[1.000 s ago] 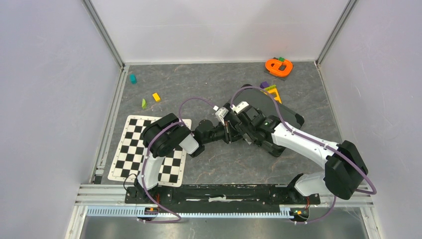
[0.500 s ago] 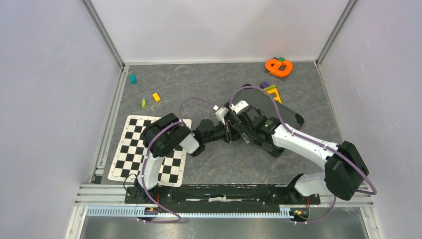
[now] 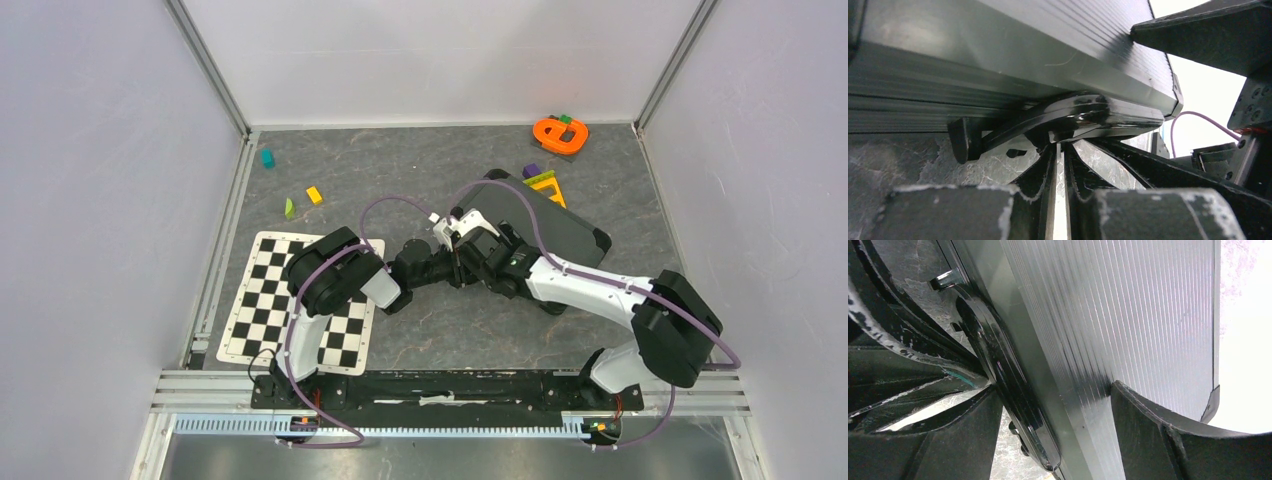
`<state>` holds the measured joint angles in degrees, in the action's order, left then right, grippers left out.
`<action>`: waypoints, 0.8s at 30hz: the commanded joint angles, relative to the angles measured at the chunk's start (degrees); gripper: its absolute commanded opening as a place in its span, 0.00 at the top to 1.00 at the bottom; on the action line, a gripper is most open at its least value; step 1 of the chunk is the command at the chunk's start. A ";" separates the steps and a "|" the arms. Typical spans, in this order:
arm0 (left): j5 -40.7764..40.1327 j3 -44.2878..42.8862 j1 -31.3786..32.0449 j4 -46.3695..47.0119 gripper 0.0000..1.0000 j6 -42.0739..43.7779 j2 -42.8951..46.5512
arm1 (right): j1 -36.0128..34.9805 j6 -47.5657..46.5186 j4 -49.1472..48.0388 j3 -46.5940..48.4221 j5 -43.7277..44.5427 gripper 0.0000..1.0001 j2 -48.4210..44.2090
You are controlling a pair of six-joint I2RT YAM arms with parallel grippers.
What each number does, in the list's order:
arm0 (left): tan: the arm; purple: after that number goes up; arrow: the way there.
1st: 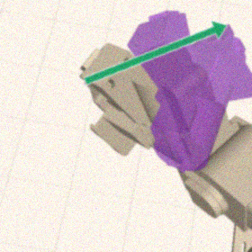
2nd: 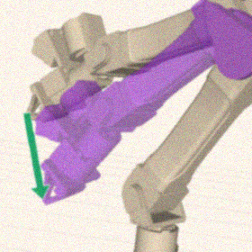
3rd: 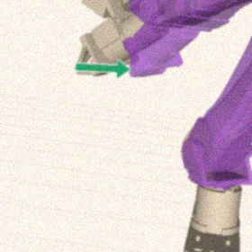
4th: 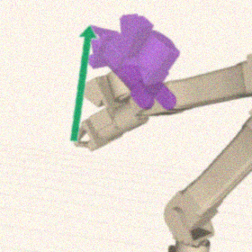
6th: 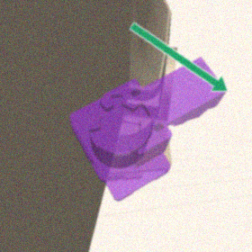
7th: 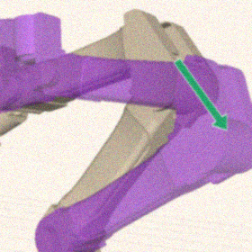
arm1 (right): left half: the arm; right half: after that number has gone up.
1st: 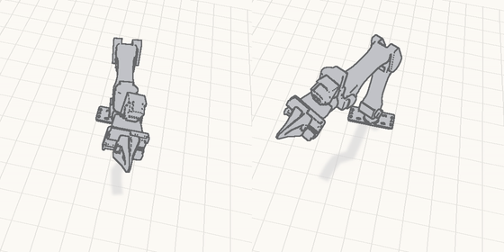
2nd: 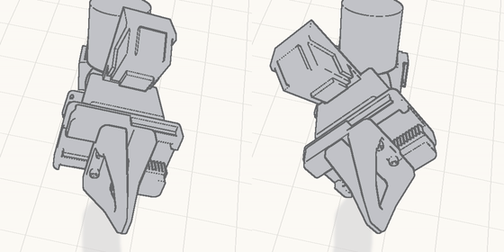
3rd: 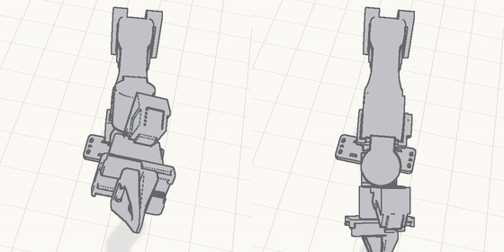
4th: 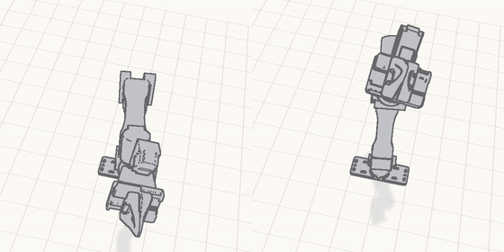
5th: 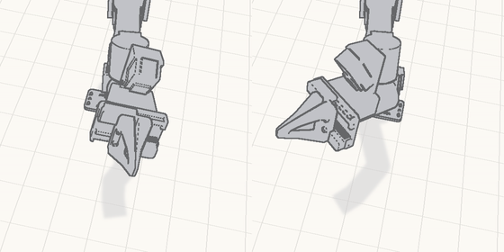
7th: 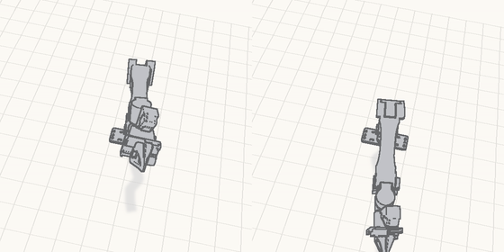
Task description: Pack up texas hold em set
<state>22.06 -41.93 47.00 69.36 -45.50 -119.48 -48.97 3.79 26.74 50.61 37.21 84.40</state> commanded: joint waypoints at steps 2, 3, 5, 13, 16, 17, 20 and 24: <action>-4.28 -0.28 0.90 -3.54 0.86 -0.22 1.35 | 1.33 7.87 0.19 -4.98 -4.08 0.54 4.81; -5.31 -0.17 1.34 -4.67 0.86 -0.58 1.59 | 1.33 7.82 0.05 -5.11 -4.52 0.55 4.42; -6.83 -0.09 2.14 -6.10 0.86 -1.50 2.05 | 1.33 7.70 -0.15 -5.33 -5.81 0.59 3.78; -9.57 -2.28 3.43 -10.62 0.87 -2.77 0.67 | 1.30 7.38 -0.34 -5.69 -7.26 0.65 3.25; -13.03 -2.68 4.03 -17.62 0.87 -0.28 2.66 | 1.37 7.31 -0.54 -5.70 -8.08 0.66 2.94; -14.29 -2.43 4.25 -19.06 0.87 0.16 3.31 | 1.37 7.26 -0.70 -5.78 -8.61 0.67 2.80; -16.35 -1.85 4.32 -20.40 0.87 0.40 4.36 | 1.42 7.15 -0.99 -5.86 -9.62 0.69 2.60; -17.48 -1.77 4.32 -22.13 0.87 0.85 5.33 | 1.47 7.25 -1.06 -5.96 -9.87 0.71 2.09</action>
<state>11.99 -43.77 52.16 54.89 -47.75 -115.55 -49.52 3.95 24.58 49.01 37.93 82.98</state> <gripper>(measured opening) 0.130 0.788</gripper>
